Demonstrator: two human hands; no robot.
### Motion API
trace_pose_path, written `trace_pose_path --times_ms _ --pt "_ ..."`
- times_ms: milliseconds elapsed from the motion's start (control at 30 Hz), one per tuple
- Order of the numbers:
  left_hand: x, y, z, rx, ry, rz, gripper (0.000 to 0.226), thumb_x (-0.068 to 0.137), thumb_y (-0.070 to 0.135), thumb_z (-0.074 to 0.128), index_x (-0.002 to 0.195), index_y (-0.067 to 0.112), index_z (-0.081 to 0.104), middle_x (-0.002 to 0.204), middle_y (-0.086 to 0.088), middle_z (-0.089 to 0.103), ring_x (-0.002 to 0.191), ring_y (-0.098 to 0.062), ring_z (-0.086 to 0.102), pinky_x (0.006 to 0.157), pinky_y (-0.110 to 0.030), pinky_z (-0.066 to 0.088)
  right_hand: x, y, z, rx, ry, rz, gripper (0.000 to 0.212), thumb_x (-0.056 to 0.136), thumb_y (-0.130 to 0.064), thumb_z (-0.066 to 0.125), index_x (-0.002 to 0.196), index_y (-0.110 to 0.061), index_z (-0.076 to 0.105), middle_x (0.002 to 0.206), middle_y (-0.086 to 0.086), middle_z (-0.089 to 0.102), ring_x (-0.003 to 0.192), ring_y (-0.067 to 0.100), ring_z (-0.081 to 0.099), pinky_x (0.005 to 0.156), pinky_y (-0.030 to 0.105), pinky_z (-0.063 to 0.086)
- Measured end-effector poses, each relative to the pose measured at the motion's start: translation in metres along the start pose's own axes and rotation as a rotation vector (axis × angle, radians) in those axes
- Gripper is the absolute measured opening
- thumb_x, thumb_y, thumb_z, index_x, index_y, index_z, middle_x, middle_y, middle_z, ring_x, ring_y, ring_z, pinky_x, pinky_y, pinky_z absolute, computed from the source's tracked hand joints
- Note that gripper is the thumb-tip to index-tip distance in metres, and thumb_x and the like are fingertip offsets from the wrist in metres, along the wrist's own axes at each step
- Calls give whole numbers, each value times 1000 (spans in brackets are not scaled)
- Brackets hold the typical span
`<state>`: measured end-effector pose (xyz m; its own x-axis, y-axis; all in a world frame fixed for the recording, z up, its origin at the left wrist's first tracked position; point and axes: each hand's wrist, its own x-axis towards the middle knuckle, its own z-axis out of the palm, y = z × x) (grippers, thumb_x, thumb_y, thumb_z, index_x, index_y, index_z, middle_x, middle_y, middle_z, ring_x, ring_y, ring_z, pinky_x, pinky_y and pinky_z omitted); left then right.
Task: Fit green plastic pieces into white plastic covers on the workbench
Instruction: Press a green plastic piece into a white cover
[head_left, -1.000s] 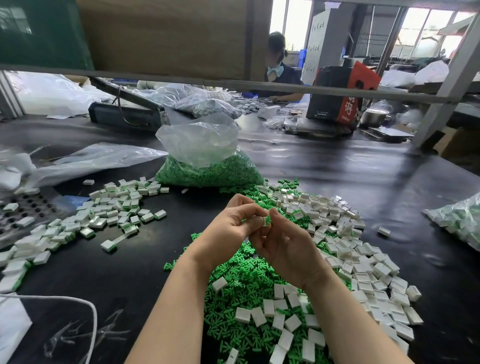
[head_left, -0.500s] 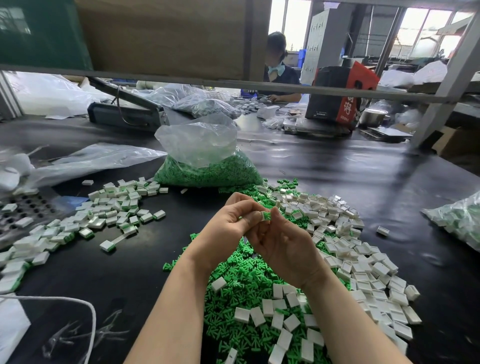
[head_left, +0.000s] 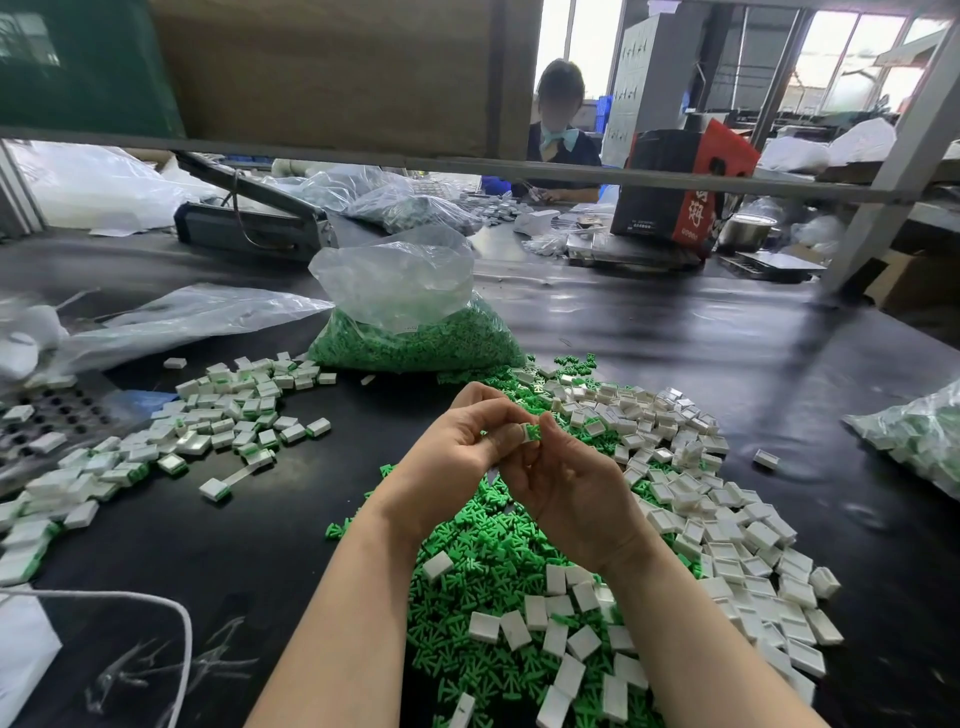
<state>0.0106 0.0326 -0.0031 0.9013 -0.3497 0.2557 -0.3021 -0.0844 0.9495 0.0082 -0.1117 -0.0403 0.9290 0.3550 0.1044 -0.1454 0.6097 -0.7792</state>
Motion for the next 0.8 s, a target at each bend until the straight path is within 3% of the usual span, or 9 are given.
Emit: trace_pose_path --times_ms 167,367,567,667,800 --pt "0 -2 -1 13 -9 -4 19 96 3 55 90 15 69 99 2 49 94 -8 55 94 -25 46 -1 0 1 -61 -1 8 49 81 -40 64 115 -3 63 70 0 56 63 8 51 62 18 44" --pt "0 -3 0 3 -4 -16 22 96 2 55 88 18 68 96 6 50 92 -9 55 93 -30 46 -2 -1 3 -119 4 14 83 80 -43 64 128 19 36 70 2 51 63 10 47 61 21 39" --pt "-1 -2 -1 3 -11 -29 22 95 2 54 88 17 68 97 5 51 91 -8 55 94 -30 46 -3 -2 2 -103 3 22 75 81 -41 64 124 16 44 72 4 50 64 11 47 62 21 41" --pt "0 -3 -2 10 -8 -28 20 95 0 54 90 14 68 99 1 50 89 -12 55 90 -31 47 -2 -3 1 -130 -15 44 54 79 -42 64 113 -1 63 72 4 51 64 11 48 61 21 41" --pt "0 -5 -8 50 -22 -42 17 92 3 60 92 14 72 103 -11 54 88 -15 59 88 -30 50 -4 -11 -2 -249 -53 133 37 84 -41 58 102 -10 65 75 5 55 65 12 51 63 22 39"
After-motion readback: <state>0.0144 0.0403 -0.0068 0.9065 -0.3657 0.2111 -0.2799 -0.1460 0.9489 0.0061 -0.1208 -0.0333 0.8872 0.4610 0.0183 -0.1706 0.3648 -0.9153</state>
